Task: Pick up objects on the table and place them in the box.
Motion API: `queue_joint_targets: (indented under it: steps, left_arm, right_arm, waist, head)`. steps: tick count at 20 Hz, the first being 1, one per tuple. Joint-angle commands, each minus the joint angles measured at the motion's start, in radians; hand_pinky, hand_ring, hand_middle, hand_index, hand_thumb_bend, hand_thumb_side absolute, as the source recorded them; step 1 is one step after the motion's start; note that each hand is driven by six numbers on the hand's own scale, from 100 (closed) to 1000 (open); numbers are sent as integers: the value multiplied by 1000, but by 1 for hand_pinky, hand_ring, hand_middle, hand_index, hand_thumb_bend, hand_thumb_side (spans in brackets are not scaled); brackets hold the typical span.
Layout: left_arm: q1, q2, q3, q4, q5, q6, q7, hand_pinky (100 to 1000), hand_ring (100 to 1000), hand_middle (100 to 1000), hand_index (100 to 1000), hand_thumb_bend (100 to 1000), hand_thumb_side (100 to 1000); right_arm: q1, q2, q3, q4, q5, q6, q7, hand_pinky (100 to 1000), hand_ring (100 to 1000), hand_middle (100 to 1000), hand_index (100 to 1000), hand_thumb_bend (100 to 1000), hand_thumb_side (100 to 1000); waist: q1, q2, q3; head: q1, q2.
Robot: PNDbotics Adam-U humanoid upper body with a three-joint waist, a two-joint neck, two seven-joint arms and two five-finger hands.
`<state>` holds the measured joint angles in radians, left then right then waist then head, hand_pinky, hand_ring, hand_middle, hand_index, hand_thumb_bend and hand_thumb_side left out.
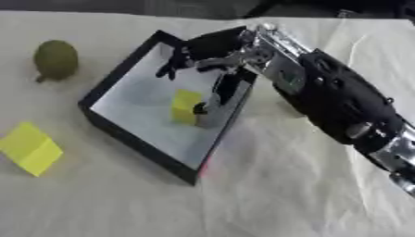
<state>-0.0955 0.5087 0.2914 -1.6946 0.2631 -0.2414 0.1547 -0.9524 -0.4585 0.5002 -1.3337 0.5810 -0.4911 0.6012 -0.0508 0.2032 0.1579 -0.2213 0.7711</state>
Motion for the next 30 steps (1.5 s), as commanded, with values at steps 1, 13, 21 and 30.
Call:
queue_joint_targets:
  steps: [1, 13, 21, 30]
  left_arm:
    - [2, 25, 15, -9, -3, -4, 0, 822, 745, 705, 826, 100, 675]
    - [6, 35, 23, -12, -10, -5, 8, 822, 745, 703, 826, 100, 675]
    - [-4, 30, 24, -12, -13, -9, 8, 821, 746, 705, 826, 100, 673]
    - [-4, 20, 25, -9, -16, -12, 7, 821, 757, 706, 826, 100, 676]
  right_arm:
    - [-41, -79, -45, -114, -111, 52, -10, 985, 820, 729, 962, 305, 277]
    - [94, -457, -229, -401, -495, 238, -52, 973, 809, 724, 960, 202, 168]
    - [230, -578, -228, -447, -499, 200, -19, 971, 830, 749, 953, 195, 227]
    - [463, -638, -267, -421, -384, 98, -48, 973, 838, 748, 916, 197, 227]
  waist:
    - [0, -9, -6]
    - [-9, -10, -28]
    - [2, 12, -41]
    - [15, 26, -42]
  head:
    - [6, -1]
    - [28, -1]
    - [50, -1]
    - [68, -1]
